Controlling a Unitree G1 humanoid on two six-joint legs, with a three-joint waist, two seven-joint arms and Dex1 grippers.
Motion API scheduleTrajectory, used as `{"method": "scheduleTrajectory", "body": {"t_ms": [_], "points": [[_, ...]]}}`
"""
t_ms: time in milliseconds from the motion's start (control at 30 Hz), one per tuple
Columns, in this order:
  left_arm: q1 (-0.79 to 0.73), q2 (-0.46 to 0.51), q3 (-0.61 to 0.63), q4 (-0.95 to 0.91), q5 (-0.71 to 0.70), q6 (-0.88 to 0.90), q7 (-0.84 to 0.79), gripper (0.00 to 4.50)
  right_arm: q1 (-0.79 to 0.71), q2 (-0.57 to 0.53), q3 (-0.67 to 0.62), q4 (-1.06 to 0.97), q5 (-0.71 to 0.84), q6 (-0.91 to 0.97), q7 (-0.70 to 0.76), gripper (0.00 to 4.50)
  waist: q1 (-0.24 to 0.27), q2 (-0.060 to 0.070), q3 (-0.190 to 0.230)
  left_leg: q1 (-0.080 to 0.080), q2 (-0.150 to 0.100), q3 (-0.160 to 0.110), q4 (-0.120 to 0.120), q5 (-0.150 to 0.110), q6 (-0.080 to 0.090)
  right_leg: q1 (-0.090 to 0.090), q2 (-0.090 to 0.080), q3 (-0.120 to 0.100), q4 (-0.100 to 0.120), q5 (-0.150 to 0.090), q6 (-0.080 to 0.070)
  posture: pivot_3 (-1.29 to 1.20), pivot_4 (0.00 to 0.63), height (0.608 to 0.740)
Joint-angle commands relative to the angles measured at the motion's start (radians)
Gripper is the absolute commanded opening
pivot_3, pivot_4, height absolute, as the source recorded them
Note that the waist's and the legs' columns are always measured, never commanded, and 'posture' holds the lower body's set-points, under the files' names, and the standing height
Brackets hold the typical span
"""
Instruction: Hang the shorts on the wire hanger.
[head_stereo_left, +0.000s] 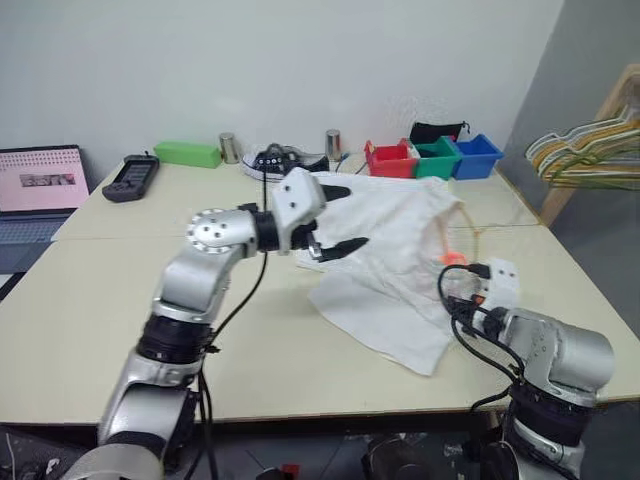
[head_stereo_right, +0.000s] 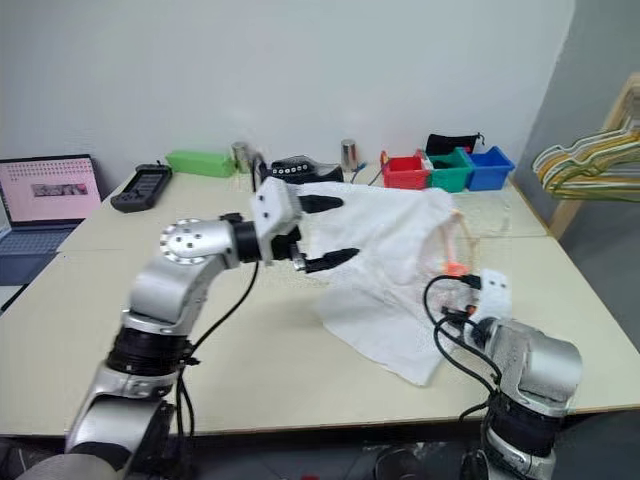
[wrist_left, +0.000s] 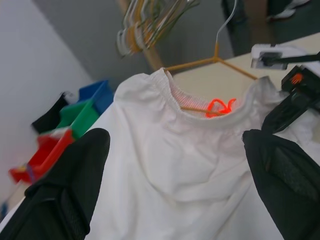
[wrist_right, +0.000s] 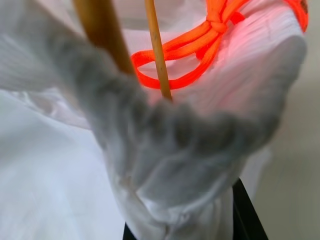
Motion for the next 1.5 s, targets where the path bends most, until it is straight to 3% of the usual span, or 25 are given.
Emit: {"method": "scheduleTrajectory", "body": {"t_ms": [33, 300, 433, 567, 700, 833, 1167, 1500], "points": [[-0.070, -0.077, -0.031, 0.039, -0.008, -0.043, 0.022, 4.50, -0.096, 0.013, -0.134, -0.061, -0.078, 0.007, -0.128, 0.02, -0.029, 0.005, -0.003, 0.000, 0.000, 0.001, 0.000, 0.000, 0.000, 0.000, 0.000, 0.001, 0.000, 0.000, 0.000, -0.46, 0.000, 0.740], [-0.136, -0.183, -0.076, 0.137, 0.001, -0.109, 0.019, 4.50, -0.237, -0.020, -0.236, -0.071, -0.149, 0.007, -0.267, 0.02, -0.153, 0.011, -0.007, 0.002, 0.000, 0.001, -0.002, 0.000, 0.000, 0.000, 0.001, 0.001, 0.000, 0.000, 0.001, -0.48, 0.000, 0.740], [-0.219, -0.252, -0.080, 0.205, 0.011, -0.142, 0.051, 4.50, -0.234, -0.143, -0.076, -0.036, -0.151, -0.044, -0.301, 0.02, -0.190, 0.011, -0.007, 0.002, -0.002, 0.002, -0.002, 0.000, 0.000, 0.001, -0.001, 0.003, -0.001, 0.000, 0.001, -0.47, 0.000, 0.740], [-0.299, -0.298, -0.064, 0.278, 0.013, -0.176, 0.072, 4.50, -0.268, -0.235, 0.003, 0.066, -0.140, -0.141, -0.313, 0.02, -0.221, 0.008, -0.006, 0.006, -0.002, 0.002, -0.003, 0.000, 0.000, 0.005, -0.001, 0.002, -0.004, 0.000, 0.001, -0.46, 0.000, 0.740], [-0.340, -0.319, -0.067, 0.332, 0.021, -0.201, 0.081, 4.50, -0.381, -0.237, -0.107, 0.191, -0.121, -0.184, -0.362, 0.02, -0.250, 0.007, -0.005, 0.018, -0.001, 0.002, -0.008, 0.000, 0.000, 0.018, -0.002, 0.001, -0.015, 0.000, 0.002, -0.46, 0.000, 0.740], [-0.351, -0.336, -0.074, 0.358, 0.033, -0.222, 0.085, 4.50, -0.466, -0.266, -0.192, 0.290, -0.102, -0.239, -0.407, 0.02, -0.256, 0.008, -0.006, 0.028, -0.001, 0.002, -0.021, 0.000, 0.000, 0.027, -0.003, 0.000, -0.033, 0.000, 0.003, -0.45, 0.000, 0.740], [-0.359, -0.383, -0.074, 0.369, 0.039, -0.230, 0.111, 4.50, -0.573, -0.384, -0.319, 0.569, -0.032, -0.359, -0.487, 0.02, -0.223, 0.008, -0.006, 0.027, -0.015, 0.006, -0.022, -0.004, 0.006, 0.034, -0.018, 0.002, -0.034, -0.004, 0.011, -0.45, 0.000, 0.740], [-0.328, -0.381, -0.085, 0.318, 0.041, -0.198, 0.114, 4.50, -0.616, -0.481, -0.427, 0.811, 0.061, -0.435, -0.567, 0.02, -0.208, 0.007, -0.005, 0.027, -0.017, 0.006, -0.020, -0.004, 0.006, 0.036, -0.019, 0.001, -0.035, -0.005, 0.011, -0.43, 0.000, 0.740]]}}
